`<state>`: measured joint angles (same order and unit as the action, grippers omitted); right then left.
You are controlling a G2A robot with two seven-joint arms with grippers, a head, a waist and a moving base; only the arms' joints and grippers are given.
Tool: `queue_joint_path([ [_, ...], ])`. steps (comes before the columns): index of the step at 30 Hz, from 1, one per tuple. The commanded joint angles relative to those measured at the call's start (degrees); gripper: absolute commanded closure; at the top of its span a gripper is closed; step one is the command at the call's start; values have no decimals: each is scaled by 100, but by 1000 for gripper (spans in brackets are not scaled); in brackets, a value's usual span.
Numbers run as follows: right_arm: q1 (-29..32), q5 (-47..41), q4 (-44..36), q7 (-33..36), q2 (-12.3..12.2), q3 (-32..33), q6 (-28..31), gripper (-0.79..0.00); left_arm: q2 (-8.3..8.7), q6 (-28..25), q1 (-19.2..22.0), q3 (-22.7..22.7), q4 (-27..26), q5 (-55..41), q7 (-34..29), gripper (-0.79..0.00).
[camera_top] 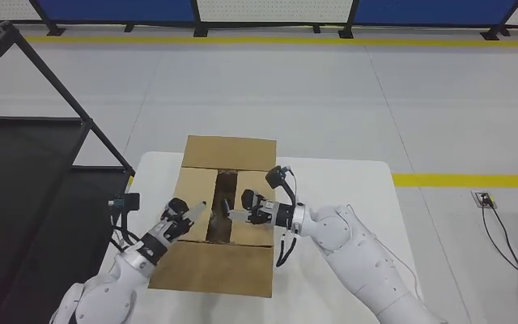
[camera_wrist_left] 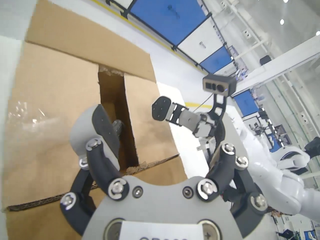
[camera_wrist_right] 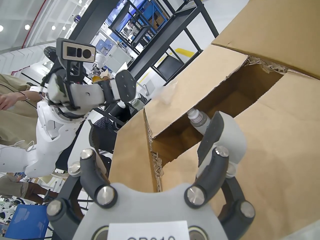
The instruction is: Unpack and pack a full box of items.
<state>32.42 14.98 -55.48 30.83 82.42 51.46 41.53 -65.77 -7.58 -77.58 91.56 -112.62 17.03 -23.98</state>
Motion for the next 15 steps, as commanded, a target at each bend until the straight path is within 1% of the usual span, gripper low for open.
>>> queue_joint_path([
  [1, -22, -20, 24, 0, 6, 1, 33, -785, -3, 34, -158, 358, -129, -378, 318, -785],
  [5, -74, -111, 72, 61, 9, 21, 163, -785, -21, 124, -503, 1009, -190, -1180, 783, -785],
  [8, -103, -204, 109, 120, 5, 47, 286, -785, -38, 227, -839, 1437, -161, -1750, 941, -785],
  [11, -134, -315, 153, 222, 0, 65, 362, -785, -67, 338, -1270, 1813, -124, -2361, 1026, -785],
  [14, -178, -299, 161, 320, -6, 68, 305, -785, -85, 274, -1765, 2186, -147, -2492, 1042, -785],
  [15, -178, -299, 161, 320, -6, 68, 305, -785, -85, 274, -1765, 2186, -147, -2492, 1042, -785],
])
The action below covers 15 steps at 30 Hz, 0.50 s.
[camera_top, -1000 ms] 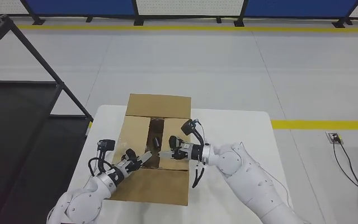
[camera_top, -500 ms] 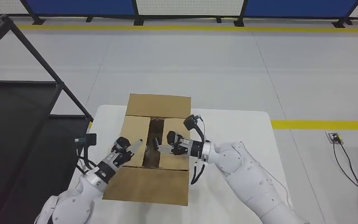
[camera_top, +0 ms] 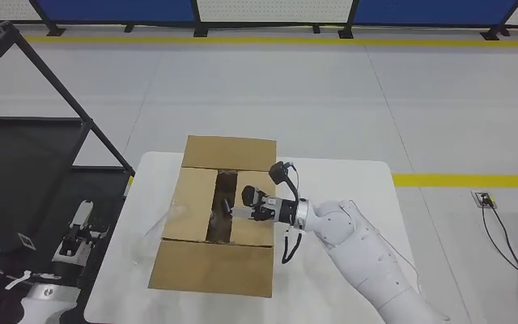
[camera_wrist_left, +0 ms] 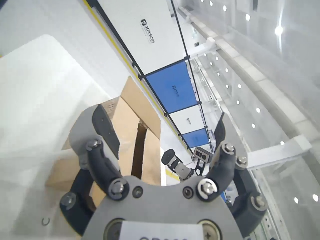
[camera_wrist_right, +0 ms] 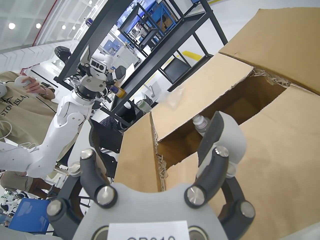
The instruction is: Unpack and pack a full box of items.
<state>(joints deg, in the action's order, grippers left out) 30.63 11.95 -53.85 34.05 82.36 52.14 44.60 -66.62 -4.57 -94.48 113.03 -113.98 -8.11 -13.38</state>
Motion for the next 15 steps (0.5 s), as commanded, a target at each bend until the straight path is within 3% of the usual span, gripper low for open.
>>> queue_joint_path([
  [1, 1, 4, -2, -2, 0, 0, -2, -785, -1, -27, -75, 38, -10, 22, -18, -785],
  [9, 24, 7, -11, -23, -1, 1, -21, -785, -2, -22, -71, 29, -10, 22, -9, -785],
  [15, 310, 286, -363, -86, -55, 36, -207, -785, -54, 672, -36, -435, 415, 266, 408, -785],
])
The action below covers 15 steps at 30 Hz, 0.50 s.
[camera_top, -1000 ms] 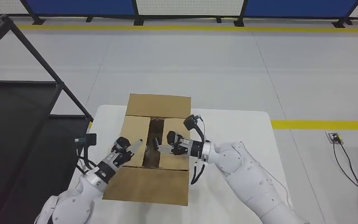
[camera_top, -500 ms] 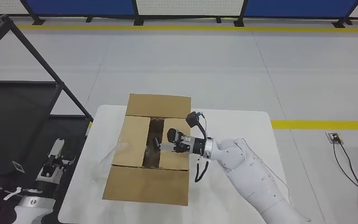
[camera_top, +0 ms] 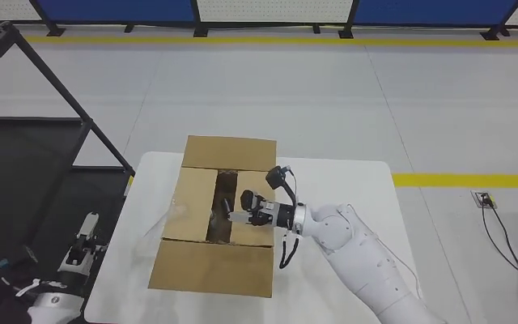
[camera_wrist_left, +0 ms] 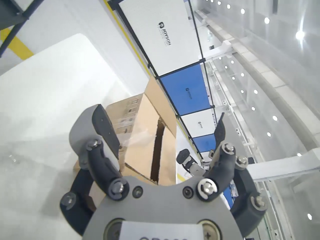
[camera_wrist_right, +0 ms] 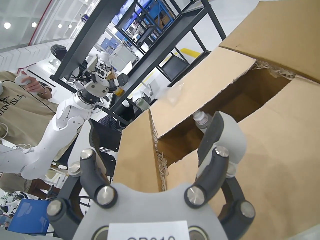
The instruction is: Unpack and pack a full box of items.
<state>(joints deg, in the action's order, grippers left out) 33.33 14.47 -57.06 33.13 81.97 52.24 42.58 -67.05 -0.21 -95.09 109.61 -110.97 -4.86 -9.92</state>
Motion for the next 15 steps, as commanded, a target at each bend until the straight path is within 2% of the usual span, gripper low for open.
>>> queue_joint_path([
  [1, 81, 64, -83, 14, -31, 50, -7, -785, -13, 375, 43, -172, 191, -56, -3, -785],
  [4, 196, 123, -224, 30, -76, 133, -29, -785, -21, 693, 188, -398, 496, -31, -106, -785],
  [9, 353, 276, -511, 36, -131, 218, -170, -785, -33, 1349, 751, -647, 1032, -542, -424, -785],
  [15, 539, 469, -868, 55, -195, 312, -301, -785, -26, 1721, 1360, -954, 1551, -590, -716, -785],
])
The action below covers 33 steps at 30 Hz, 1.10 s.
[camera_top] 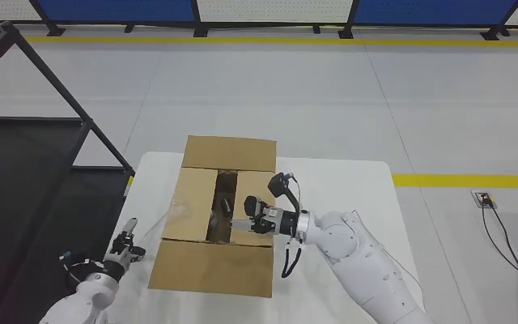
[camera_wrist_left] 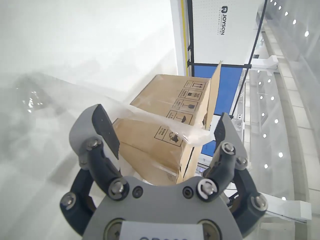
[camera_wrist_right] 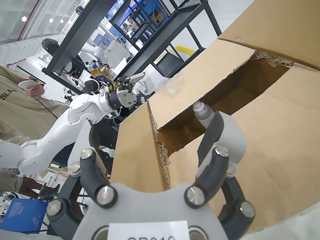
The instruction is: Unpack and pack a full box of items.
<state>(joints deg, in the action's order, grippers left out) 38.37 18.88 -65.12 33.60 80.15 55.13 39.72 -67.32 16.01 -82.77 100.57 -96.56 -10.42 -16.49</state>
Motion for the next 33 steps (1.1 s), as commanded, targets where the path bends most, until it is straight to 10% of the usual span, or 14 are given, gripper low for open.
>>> queue_joint_path([
  [1, 69, 40, -112, 12, -26, 50, -30, -785, 2, 156, 213, -101, 180, -69, -142, -785],
  [18, 369, 170, -602, 89, -136, 198, -265, -785, -12, 615, 990, -347, 712, -535, -129, -785],
  [24, 388, 167, -653, 111, -149, 192, -338, -785, -28, 604, 1046, -321, 683, -731, 85, -332],
  [29, 392, 172, -699, 108, -155, 178, -392, -785, -18, 656, 1076, -303, 702, -766, 78, -120],
  [33, 381, 176, -709, 104, -156, 156, -418, -785, -6, 668, 1055, -270, 680, -746, 79, -105],
])
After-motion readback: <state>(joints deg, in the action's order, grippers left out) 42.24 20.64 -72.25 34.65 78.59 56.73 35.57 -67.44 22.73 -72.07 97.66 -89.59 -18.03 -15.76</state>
